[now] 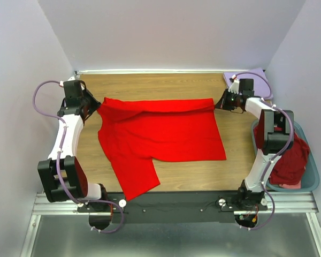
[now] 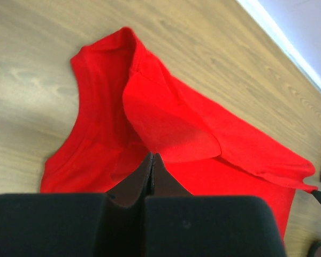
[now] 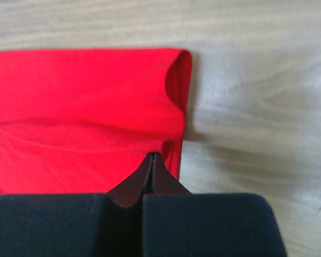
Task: Fold and stack the t-shirts
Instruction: Fold the tshirt
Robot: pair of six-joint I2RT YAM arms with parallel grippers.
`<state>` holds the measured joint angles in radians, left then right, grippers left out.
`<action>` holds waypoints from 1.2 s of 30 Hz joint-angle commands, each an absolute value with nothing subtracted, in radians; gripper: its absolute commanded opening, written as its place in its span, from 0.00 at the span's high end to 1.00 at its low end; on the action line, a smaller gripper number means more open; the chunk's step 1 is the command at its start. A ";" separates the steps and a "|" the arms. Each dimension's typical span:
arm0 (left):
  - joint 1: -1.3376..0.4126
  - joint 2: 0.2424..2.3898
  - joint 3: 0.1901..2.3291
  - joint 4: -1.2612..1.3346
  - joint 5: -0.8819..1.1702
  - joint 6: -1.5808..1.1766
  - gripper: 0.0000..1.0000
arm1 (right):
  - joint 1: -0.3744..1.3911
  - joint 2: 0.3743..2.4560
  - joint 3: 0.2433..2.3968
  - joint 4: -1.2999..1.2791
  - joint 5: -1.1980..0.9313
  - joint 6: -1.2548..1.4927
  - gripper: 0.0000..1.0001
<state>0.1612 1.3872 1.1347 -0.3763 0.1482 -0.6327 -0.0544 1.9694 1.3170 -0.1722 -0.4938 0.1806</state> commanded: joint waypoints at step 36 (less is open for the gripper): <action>0.187 1.241 0.811 -0.298 0.164 -0.621 1.00 | -0.054 1.775 1.154 -0.158 -0.434 0.325 0.63</action>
